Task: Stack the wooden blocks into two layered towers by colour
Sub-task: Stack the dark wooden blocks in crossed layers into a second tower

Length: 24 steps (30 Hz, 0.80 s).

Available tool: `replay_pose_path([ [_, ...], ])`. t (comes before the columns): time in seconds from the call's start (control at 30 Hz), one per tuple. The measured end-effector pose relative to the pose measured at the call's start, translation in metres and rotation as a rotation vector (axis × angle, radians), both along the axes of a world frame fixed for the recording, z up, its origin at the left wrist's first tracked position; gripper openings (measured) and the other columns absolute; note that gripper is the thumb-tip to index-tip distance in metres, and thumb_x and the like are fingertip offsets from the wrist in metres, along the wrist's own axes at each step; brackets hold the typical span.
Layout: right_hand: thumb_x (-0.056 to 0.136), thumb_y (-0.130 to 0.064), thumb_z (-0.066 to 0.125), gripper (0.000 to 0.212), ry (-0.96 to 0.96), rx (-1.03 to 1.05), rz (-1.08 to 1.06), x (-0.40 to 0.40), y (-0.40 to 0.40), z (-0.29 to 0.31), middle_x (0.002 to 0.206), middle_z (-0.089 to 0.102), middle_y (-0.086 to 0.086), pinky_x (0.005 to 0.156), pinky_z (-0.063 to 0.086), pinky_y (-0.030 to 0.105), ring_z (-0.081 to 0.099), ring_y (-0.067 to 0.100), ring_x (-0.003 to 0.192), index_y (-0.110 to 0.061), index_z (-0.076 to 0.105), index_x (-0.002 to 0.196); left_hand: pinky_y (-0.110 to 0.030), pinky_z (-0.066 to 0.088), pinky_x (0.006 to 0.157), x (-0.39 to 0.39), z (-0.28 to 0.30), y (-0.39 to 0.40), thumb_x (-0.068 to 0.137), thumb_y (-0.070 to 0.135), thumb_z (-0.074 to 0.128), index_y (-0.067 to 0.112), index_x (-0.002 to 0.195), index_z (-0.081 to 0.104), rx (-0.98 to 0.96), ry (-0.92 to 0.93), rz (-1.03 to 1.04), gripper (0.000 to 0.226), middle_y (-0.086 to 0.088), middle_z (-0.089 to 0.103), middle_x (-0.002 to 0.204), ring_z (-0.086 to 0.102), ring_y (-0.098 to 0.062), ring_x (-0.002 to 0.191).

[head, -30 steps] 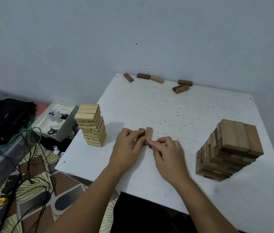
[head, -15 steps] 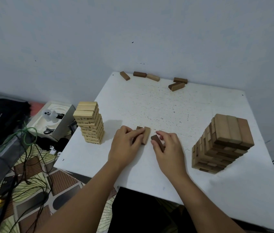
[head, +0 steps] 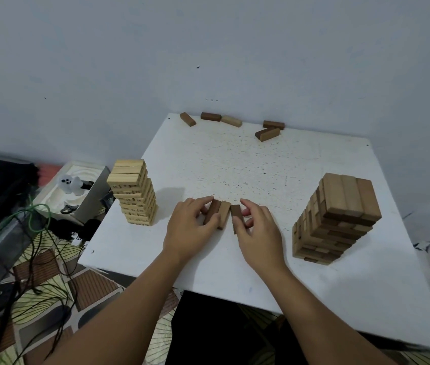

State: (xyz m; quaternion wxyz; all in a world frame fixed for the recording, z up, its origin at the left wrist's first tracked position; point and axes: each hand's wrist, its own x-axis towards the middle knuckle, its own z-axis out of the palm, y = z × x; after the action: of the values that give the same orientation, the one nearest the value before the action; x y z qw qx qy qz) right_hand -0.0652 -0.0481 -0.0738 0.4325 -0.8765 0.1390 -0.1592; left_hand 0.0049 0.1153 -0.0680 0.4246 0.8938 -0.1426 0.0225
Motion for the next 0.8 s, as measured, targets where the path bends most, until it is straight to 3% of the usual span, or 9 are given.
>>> replay_pose_path([
  [0.2,0.100,-0.012,0.058,0.044,0.000,0.029,0.041,-0.002,-0.002,0.000,0.106,0.054,-0.022,0.091,0.051,0.029,0.058,0.008,0.102,-0.025,0.057,0.142,-0.013,0.039,0.079,-0.001,0.001,0.000,0.088,0.035,0.075,0.035,0.125,0.070,-0.019,0.000,0.004,0.037,0.019,0.067,0.098,0.055,-0.004,0.099],
  [0.33,0.099,-0.012,0.060,0.049,0.017,-0.110,0.027,0.001,-0.002,-0.004,0.113,0.046,-0.010,0.096,0.044,0.028,0.051,0.016,0.113,-0.020,0.055,0.147,-0.013,0.038,0.079,-0.002,0.004,0.001,0.089,0.034,0.076,0.036,0.119,0.073,-0.028,0.006,-0.006,0.030,0.021,0.069,0.098,0.055,-0.001,0.100],
  [0.43,0.099,-0.010,0.061,0.047,0.022,-0.143,0.026,0.003,-0.002,-0.007,0.116,0.052,0.002,0.098,0.046,0.034,0.052,0.022,0.112,-0.014,0.057,0.146,-0.009,0.036,0.080,-0.002,0.005,0.001,0.089,0.033,0.076,0.033,0.120,0.073,-0.024,0.007,-0.017,0.031,0.021,0.069,0.100,0.054,0.003,0.101],
  [0.6,0.099,-0.012,0.060,0.041,0.047,-0.160,0.001,0.005,0.000,-0.004,0.116,0.054,0.004,0.100,0.046,0.038,0.052,0.023,0.111,-0.013,0.062,0.140,-0.003,0.033,0.079,0.000,0.005,0.001,0.090,0.028,0.075,0.030,0.123,0.073,-0.010,0.005,-0.040,0.033,0.016,0.068,0.101,0.051,0.008,0.100],
  [0.8,0.099,-0.017,0.061,0.037,0.070,-0.179,-0.027,0.005,0.001,-0.002,0.116,0.053,0.002,0.100,0.046,0.038,0.051,0.023,0.111,-0.016,0.065,0.136,-0.033,0.046,0.099,0.006,0.012,0.003,0.096,0.031,0.069,0.034,0.134,0.065,0.014,0.152,-0.110,0.038,0.011,0.061,0.112,0.051,-0.009,0.107],
])
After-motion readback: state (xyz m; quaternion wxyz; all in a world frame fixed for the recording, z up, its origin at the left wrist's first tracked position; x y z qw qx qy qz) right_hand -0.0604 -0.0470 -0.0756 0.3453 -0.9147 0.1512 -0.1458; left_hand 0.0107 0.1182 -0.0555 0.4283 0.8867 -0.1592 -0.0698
